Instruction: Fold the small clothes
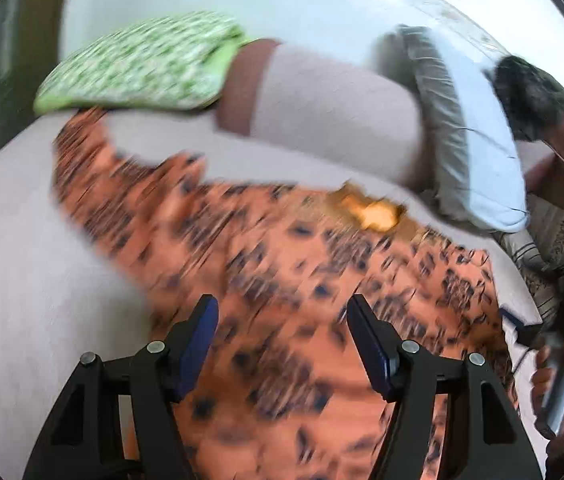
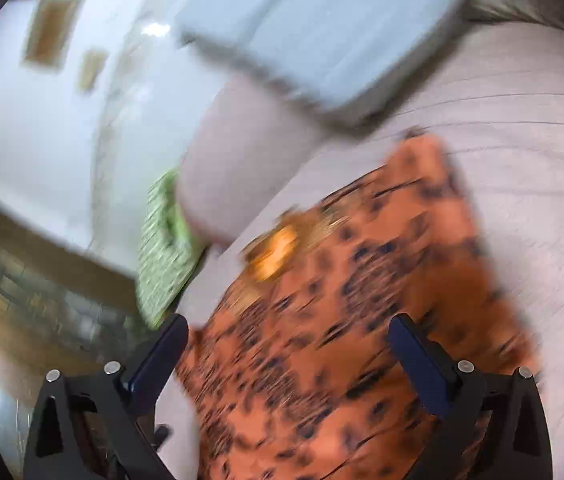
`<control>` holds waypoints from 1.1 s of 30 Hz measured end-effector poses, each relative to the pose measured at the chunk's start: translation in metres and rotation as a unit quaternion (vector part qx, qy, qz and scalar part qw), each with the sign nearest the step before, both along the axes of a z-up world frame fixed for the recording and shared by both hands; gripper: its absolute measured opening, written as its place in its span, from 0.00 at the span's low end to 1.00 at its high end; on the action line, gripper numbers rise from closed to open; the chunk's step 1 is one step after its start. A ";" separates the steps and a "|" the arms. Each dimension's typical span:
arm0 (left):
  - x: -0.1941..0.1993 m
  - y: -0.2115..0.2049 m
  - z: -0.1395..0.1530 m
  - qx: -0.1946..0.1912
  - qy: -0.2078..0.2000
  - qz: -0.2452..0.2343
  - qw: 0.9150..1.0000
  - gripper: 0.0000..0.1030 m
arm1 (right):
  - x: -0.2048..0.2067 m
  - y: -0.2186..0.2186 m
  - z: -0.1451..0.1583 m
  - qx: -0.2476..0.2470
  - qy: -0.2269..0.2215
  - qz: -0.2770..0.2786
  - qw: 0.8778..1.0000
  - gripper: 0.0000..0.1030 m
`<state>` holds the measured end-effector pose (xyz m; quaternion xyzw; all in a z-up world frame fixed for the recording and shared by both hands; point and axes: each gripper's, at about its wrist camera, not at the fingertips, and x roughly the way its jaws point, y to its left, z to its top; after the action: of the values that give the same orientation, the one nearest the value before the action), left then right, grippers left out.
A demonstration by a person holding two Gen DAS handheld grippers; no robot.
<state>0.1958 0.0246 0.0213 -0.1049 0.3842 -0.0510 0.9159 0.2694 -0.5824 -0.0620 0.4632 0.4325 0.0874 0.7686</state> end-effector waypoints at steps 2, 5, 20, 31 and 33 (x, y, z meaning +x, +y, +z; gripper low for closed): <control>0.028 -0.016 -0.005 0.020 0.011 -0.030 0.999 0.66 | 0.009 -0.019 -0.017 0.050 0.026 0.004 0.998 0.99; 0.053 -0.028 -0.027 0.049 0.035 -0.038 0.997 0.66 | 0.018 -0.023 0.001 0.059 -0.016 0.053 0.997 0.99; 0.066 -0.047 -0.079 0.115 0.049 -0.050 0.991 0.76 | 0.062 -0.080 -0.010 -0.055 0.029 0.002 0.998 0.96; 0.066 -0.045 -0.084 0.104 0.041 -0.062 0.992 0.82 | 0.082 -0.054 -0.030 -0.126 0.082 0.023 0.988 0.17; 0.066 -0.045 -0.083 0.104 0.041 -0.062 0.992 0.82 | 0.070 -0.055 -0.018 -0.136 0.093 0.005 0.986 0.22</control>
<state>0.2619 -0.0205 -0.0620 0.0131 0.4307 -0.0632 0.9002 0.3390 -0.6375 -0.0800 0.3582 0.5119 -0.0121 0.7807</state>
